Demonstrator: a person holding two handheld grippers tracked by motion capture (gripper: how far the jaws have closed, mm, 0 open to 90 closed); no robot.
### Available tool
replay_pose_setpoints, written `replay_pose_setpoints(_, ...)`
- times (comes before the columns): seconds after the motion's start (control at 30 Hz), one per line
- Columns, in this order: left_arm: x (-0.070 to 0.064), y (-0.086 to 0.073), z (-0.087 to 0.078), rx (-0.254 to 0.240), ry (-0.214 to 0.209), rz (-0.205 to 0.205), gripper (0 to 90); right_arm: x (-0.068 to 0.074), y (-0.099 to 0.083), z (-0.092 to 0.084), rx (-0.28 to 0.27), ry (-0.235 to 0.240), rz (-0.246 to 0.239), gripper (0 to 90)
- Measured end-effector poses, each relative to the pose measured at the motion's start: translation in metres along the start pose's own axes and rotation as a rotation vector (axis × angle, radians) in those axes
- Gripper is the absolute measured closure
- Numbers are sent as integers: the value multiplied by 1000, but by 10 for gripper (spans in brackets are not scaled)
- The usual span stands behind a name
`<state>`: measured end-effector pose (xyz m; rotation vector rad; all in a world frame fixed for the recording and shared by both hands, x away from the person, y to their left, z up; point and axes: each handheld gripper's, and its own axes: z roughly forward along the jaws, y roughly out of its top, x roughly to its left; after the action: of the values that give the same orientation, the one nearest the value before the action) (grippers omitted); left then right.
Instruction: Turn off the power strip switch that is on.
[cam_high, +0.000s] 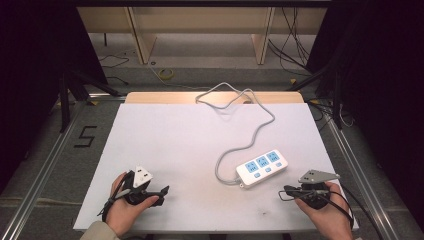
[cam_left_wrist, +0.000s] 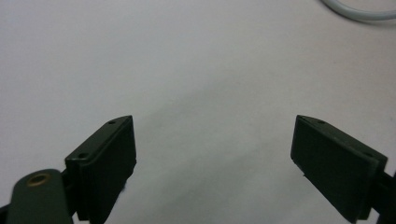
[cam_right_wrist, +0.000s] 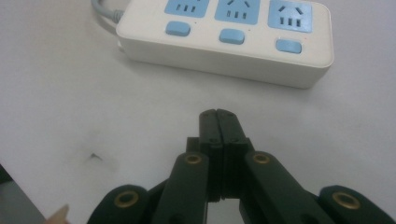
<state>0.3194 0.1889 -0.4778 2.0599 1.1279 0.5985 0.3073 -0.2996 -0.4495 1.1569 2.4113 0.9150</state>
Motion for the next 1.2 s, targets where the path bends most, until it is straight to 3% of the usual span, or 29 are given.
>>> replay_pose_setpoints(0.1, 0, 1, 1, -2, -1, 5, 140, -1, 2, 1, 2, -13, -22, 900)
replay_pose_setpoints(0.33, 0, 1, 1, -3, 0, 2, 141, -2, 7, 2, 27, -23, -22, 900)
replay_pose_setpoints(1.2, -1, 0, 2, 2, -1, 3, 143, -9, 17, 0, 98, -29, 27, 900)
